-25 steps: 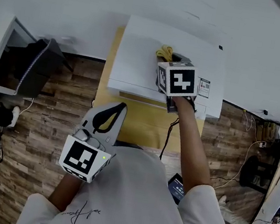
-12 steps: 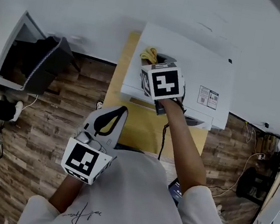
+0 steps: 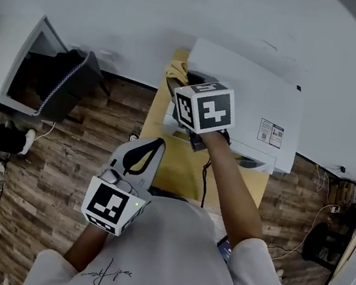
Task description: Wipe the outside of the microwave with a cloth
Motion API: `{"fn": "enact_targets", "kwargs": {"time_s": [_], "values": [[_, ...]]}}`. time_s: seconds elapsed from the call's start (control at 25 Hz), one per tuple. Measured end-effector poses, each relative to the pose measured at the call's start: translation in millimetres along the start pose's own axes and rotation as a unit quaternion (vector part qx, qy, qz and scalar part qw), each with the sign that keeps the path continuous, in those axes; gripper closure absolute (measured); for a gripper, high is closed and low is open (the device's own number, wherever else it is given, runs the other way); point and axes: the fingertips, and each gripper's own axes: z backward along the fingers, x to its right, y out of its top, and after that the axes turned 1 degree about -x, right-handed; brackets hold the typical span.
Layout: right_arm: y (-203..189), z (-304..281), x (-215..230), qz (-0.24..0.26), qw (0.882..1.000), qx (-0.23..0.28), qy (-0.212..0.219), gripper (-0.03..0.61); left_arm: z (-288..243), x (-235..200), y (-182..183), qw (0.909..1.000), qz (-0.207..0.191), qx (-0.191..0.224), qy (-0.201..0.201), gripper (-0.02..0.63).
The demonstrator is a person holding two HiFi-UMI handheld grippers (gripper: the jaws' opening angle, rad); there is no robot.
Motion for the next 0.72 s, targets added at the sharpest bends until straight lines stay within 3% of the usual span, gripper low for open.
{"fn": "enact_targets", "kwargs": {"time_s": [0.2,0.48,0.72], "values": [[3.5,43.2,14.5,-0.005,1.0,0.026,-0.008,0.449,-4.8,19.4,-4.8,0.9997,-0.005,-0.007,-0.022,0.624],[-20.7,109.5,60.0,-0.042,0.997,0.047,-0.047,0.448,-18.6,66.4,-4.9,0.9964,-0.046,-0.009,-0.071,0.624],[-66.7,164.2,121.5,-0.075,0.989,0.038,-0.118,0.448,-24.6,100.8,-14.0,0.9924,-0.059,-0.018,-0.106,0.624]]}}
